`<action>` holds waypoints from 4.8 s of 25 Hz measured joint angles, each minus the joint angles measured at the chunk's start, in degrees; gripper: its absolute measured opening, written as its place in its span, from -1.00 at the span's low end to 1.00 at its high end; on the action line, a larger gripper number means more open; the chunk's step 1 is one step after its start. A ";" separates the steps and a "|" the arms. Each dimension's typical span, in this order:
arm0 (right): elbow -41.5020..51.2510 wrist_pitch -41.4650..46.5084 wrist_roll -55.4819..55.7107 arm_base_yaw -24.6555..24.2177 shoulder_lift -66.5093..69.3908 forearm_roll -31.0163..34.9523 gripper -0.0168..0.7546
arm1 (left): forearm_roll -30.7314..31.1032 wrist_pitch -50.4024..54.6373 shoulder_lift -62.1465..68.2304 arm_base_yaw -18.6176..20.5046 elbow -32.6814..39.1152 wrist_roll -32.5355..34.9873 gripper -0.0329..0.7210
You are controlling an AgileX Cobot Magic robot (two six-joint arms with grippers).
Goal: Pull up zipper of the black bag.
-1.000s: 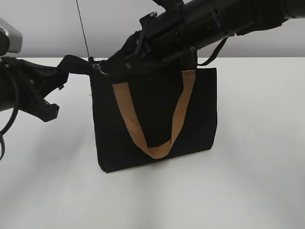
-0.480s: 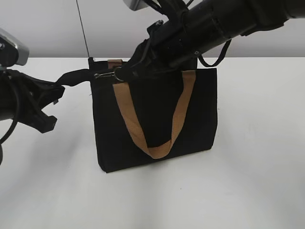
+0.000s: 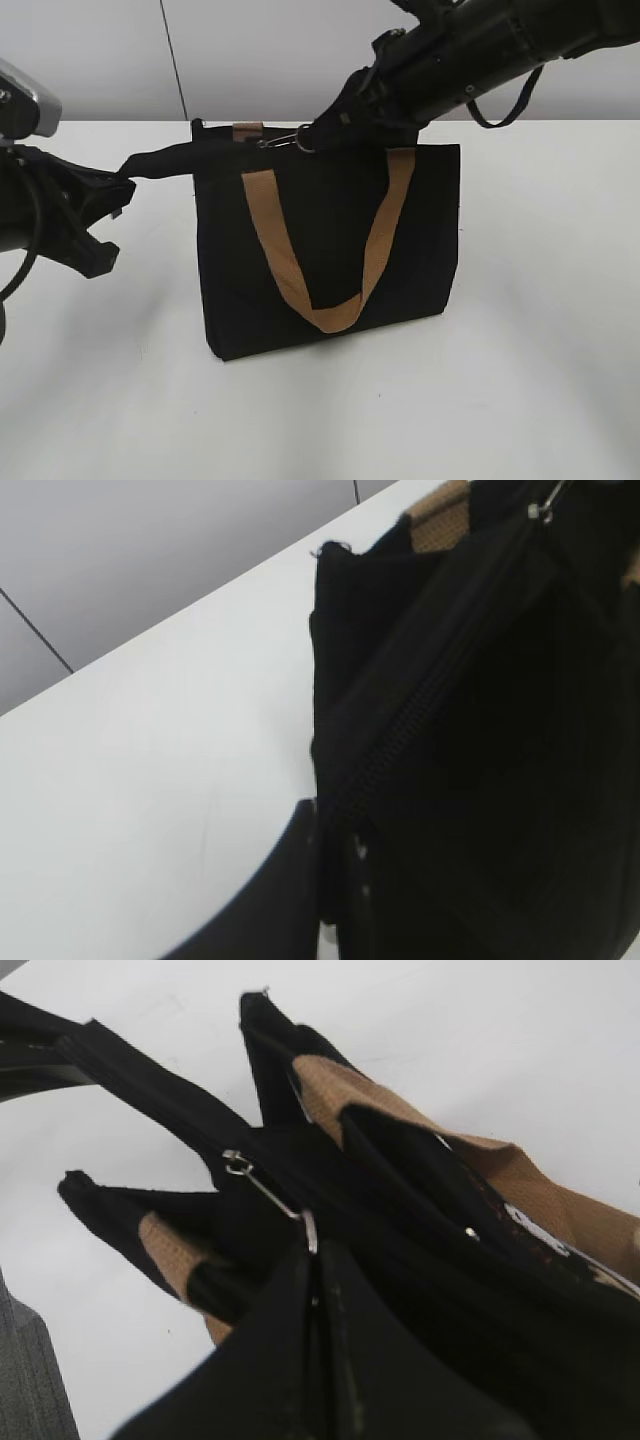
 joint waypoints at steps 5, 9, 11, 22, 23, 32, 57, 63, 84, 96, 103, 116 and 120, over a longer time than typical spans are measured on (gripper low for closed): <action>0.00 2.19 0.11 -5.27 -0.83 -0.18 -0.96 | 0.00 0.62 0.00 0.00 -0.07 0.00 -0.93; 0.00 4.52 0.44 -9.36 -1.22 -0.23 -0.96 | 0.00 1.02 0.00 0.00 -0.07 0.00 -0.93; 0.00 5.93 0.53 -11.54 -1.29 -0.33 -0.96 | 0.00 1.52 0.00 0.00 -0.07 0.00 -0.93; 0.00 9.79 3.20 -15.58 -1.84 -1.54 -0.93 | -1.35 3.00 0.00 0.00 -0.07 0.00 -0.93; 0.00 9.81 3.27 -15.46 -1.98 -1.54 -0.87 | -3.71 3.00 0.00 0.00 -0.07 0.00 -0.92; 0.00 11.25 7.11 -12.23 -6.20 -6.47 -0.03 | -24.96 11.52 -2.50 0.00 -0.26 0.00 0.08; 28.35 7.89 33.45 -5.82 -49.74 -37.08 0.00 | -25.59 57.68 -32.33 0.00 -8.58 -3.58 0.22; 35.15 13.71 40.85 -5.82 -65.76 -41.53 0.00 | -22.74 66.24 -43.88 0.00 -8.58 -5.25 0.21; 45.99 22.42 59.14 -5.82 -96.63 -56.93 -0.05 | -21.75 73.36 -67.48 0.00 -1.53 -6.01 0.21; 46.12 21.87 59.44 -5.82 -96.63 -57.06 -0.05 | -21.73 73.36 -67.48 0.00 -1.53 -6.01 0.12; 46.12 21.87 59.44 -5.82 -96.63 -57.06 -0.05 | -21.73 73.36 -67.58 0.06 -1.53 -6.01 -0.04; 46.12 21.77 59.49 -16.88 -102.31 -56.87 -0.05 | -21.74 73.35 -72.71 11.33 -1.53 -6.01 -0.13; 46.12 21.70 59.54 -20.29 -102.31 -56.81 -0.06 | -21.79 73.35 -73.84 16.44 -1.53 -6.01 -0.13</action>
